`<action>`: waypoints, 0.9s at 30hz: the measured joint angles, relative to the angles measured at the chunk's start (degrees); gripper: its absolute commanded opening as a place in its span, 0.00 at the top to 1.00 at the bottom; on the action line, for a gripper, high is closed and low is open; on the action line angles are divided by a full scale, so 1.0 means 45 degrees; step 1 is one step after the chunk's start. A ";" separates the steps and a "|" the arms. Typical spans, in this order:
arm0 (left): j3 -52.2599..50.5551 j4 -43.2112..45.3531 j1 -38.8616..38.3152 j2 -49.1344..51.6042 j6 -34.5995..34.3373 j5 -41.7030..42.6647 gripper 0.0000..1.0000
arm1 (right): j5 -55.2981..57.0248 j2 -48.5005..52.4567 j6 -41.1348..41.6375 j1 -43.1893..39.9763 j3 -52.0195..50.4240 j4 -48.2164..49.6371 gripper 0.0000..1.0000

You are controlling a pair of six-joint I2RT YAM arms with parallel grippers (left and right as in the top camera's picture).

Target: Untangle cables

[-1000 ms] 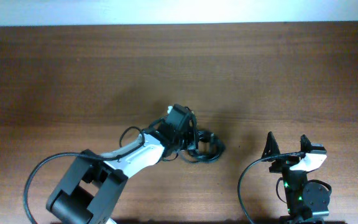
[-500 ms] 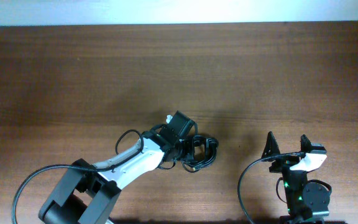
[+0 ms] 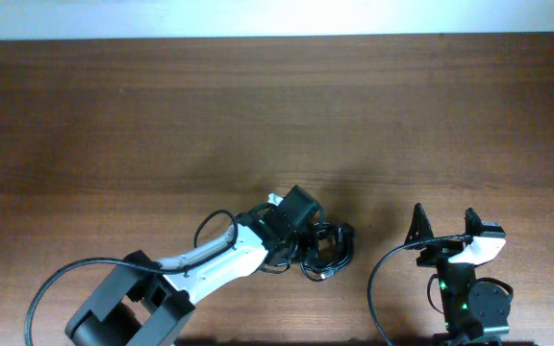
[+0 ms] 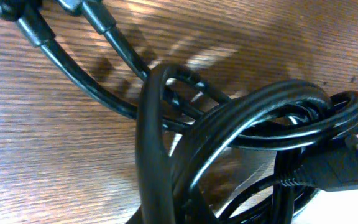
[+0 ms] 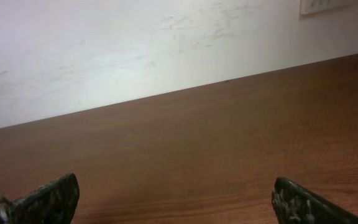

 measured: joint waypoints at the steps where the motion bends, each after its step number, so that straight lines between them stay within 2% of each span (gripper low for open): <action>1: -0.0015 0.0151 -0.0053 0.0000 0.0000 0.0010 1.00 | 0.0000 0.0000 0.0000 0.0000 0.0000 0.0000 0.02; 3: -0.0058 0.0670 -0.0204 0.0000 0.0010 0.0078 1.00 | 0.0000 0.0000 0.0000 0.0000 0.0000 0.0000 0.02; 7: -0.0112 0.1821 -0.0432 -0.0253 0.1812 0.1195 1.00 | 0.0000 0.0000 -0.0005 0.0000 0.0000 0.0000 0.02; 10: -0.0112 0.1821 -0.0432 -0.1928 0.3026 0.1428 1.00 | 0.0000 -0.0005 0.0005 0.0000 0.0000 0.0000 0.02; 12: -0.0112 0.1831 -0.0432 -0.2701 0.3274 0.1389 1.00 | 0.0000 0.0000 -0.0005 0.0000 0.0000 0.0000 0.01; 19: -0.0112 0.1807 -0.0432 -0.2715 0.3356 0.1336 1.00 | 0.0000 0.0000 -0.0005 0.0000 0.0000 0.0000 0.02; 24: -0.0121 0.0413 -0.0432 -0.2715 0.3361 0.0738 1.00 | 0.0000 0.0000 0.0000 0.0000 0.0000 0.0000 0.02; 27: -0.0121 0.0262 -0.0432 -0.2715 0.3361 0.0651 1.00 | 0.0000 -0.0005 0.0000 0.0000 0.0000 0.0000 0.02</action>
